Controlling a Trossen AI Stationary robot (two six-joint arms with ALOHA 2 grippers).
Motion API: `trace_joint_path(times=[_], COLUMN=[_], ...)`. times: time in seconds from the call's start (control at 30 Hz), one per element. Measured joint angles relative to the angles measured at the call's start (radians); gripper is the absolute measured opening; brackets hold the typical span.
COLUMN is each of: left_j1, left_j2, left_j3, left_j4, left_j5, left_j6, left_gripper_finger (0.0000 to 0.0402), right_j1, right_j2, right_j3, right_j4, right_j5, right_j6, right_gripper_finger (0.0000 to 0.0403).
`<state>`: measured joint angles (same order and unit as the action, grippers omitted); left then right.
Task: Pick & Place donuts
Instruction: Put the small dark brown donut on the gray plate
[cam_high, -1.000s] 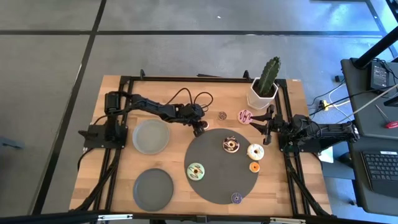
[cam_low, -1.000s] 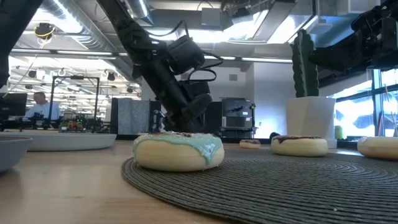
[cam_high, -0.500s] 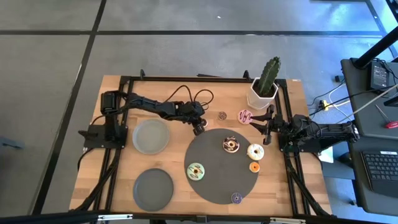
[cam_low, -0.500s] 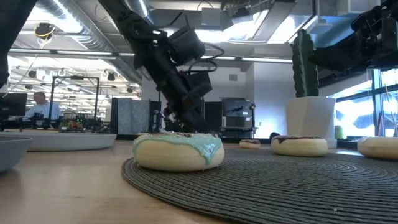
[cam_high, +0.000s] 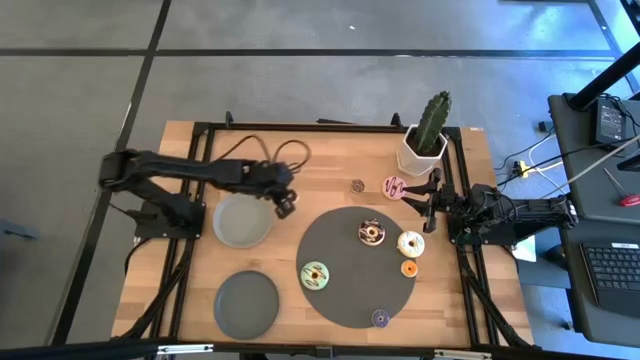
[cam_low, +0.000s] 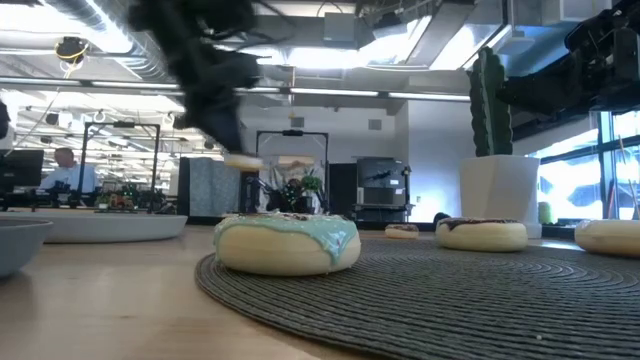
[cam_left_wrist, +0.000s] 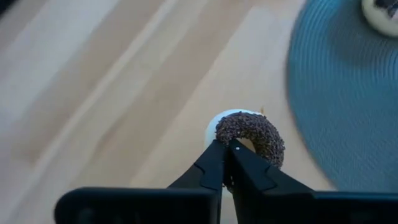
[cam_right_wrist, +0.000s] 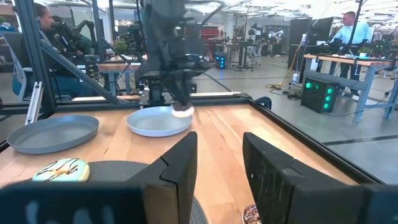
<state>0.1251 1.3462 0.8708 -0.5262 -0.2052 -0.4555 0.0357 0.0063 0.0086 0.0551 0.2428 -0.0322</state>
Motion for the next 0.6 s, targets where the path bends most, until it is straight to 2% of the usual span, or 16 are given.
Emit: trace_joint_path(times=[0.13,0.27,0.4,0.6], left_j1=[-0.045,-0.093,-0.134,-0.212], left_j2=[-0.146,-0.26,-0.36,-0.427], left_j3=[-0.155,-0.271,-0.344,-0.41], left_j4=[0.0,-0.005,-0.024,-0.122], left_j5=[-0.019,-0.038,-0.047,-0.139], left_j6=[-0.18,-0.295,-0.424,-0.614], left_gripper_finger=[0.0007,0.0012,0.0015,0.0008], right_j1=[0.0,0.0,0.0,0.0], right_j2=[0.0,0.0,0.0,0.0], right_j3=[0.0,0.0,0.0,0.0], right_j4=[0.0,0.0,0.0,0.0], right_j5=[0.0,0.0,0.0,0.0], right_j6=[-0.001,-0.003,-0.003,-0.003], right_gripper_finger=[0.0131,0.0131,0.0131,0.0131])
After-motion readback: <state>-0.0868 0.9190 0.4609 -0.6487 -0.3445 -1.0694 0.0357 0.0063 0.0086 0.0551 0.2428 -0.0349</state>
